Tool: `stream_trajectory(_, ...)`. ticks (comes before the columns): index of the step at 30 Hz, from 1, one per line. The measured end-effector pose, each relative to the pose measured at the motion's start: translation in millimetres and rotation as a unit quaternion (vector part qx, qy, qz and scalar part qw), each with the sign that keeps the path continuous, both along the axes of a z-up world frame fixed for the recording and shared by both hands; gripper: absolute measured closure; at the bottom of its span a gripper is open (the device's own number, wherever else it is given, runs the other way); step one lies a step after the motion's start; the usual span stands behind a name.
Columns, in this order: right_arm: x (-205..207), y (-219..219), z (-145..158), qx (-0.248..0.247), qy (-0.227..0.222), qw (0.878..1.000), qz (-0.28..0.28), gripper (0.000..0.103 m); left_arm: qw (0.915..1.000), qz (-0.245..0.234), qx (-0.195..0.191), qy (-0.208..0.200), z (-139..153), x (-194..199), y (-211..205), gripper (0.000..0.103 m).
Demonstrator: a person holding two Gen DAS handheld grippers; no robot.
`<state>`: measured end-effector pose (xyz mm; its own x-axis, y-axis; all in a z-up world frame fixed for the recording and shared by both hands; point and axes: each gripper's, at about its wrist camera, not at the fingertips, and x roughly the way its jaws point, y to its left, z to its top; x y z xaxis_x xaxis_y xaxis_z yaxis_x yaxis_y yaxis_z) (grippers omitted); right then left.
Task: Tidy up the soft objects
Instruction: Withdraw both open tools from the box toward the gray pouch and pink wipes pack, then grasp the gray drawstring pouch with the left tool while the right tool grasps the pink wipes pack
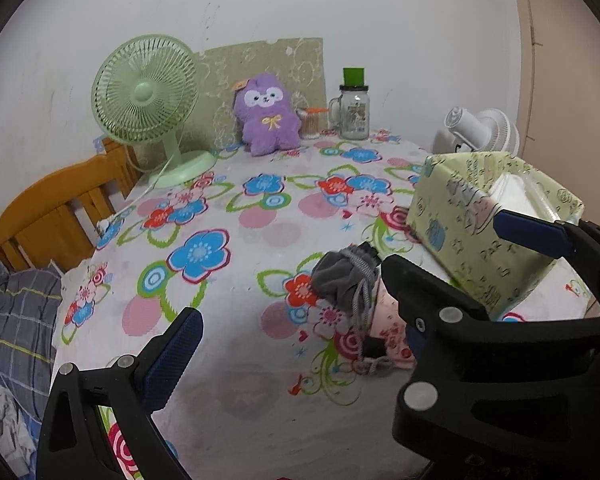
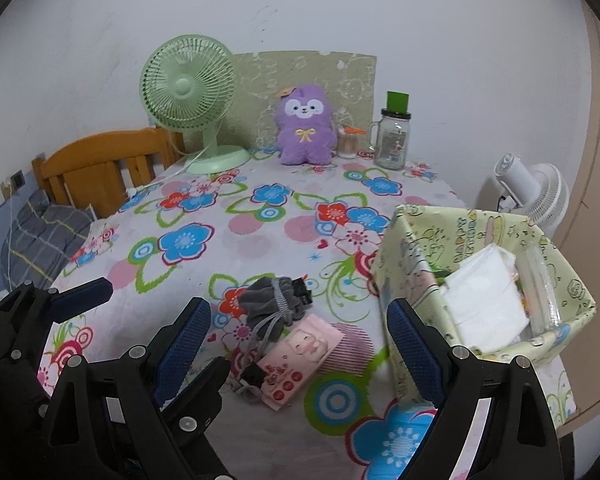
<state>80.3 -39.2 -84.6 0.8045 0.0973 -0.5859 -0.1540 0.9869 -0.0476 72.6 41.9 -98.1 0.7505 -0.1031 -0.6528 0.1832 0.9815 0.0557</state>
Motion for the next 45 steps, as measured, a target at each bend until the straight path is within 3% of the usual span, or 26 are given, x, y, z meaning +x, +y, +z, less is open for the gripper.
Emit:
stream_trajectory(13,14.2,13.1,-35.6,-0.006,0.034,0.999,0.013,0.025,0.9991,0.014,-0.006,0.039,-36.5,12.7,19.9,0.008)
stream_trajectory(19,27.7,11.5,-50.5,-0.003,0.062,0.998,0.011,0.037,0.998,0.022,-0.002,0.059,-49.5,22.9,25.4,0.013)
stream_trajectory(32,52.3,-7.0,-71.6,0.01,0.123,0.992,-0.029,0.039,0.9961,-0.001,0.028,0.084,-59.8,39.7,8.2,0.014)
stream_trajectory(37,55.7,-6.8,-74.1,0.022,0.134,0.99,-0.033,0.039,0.9957,-0.002,0.023,0.09,-60.0,42.5,9.9,0.014)
stream_trajectory(41,56.9,0.3,-74.1,0.016,0.132,0.991,-0.027,0.052,0.9957,-0.003,0.029,0.088,-59.7,42.5,7.3,0.014)
stream_trajectory(45,60.5,4.9,-74.7,0.011,0.127,0.992,-0.017,0.058,0.9957,-0.005,0.03,0.088,-60.0,43.3,7.0,0.014)
